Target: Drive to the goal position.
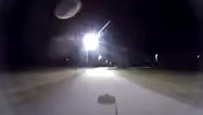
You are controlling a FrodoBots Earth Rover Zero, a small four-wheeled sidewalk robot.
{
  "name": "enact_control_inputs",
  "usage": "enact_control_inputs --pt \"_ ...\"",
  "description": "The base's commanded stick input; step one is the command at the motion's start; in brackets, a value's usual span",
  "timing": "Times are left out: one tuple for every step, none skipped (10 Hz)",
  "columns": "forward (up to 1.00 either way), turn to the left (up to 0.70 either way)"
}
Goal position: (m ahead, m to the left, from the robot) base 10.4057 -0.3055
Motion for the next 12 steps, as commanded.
enact_control_inputs --pt "1.00 0.00" --pt "1.00 0.00" --pt "1.00 0.00" --pt "1.00 0.00" --pt "1.00 0.00" --pt "1.00 0.02" --pt "1.00 0.05" --pt "1.00 0.08" --pt "1.00 0.12" --pt "1.00 0.15" --pt "1.00 0.18" --pt "1.00 0.22"
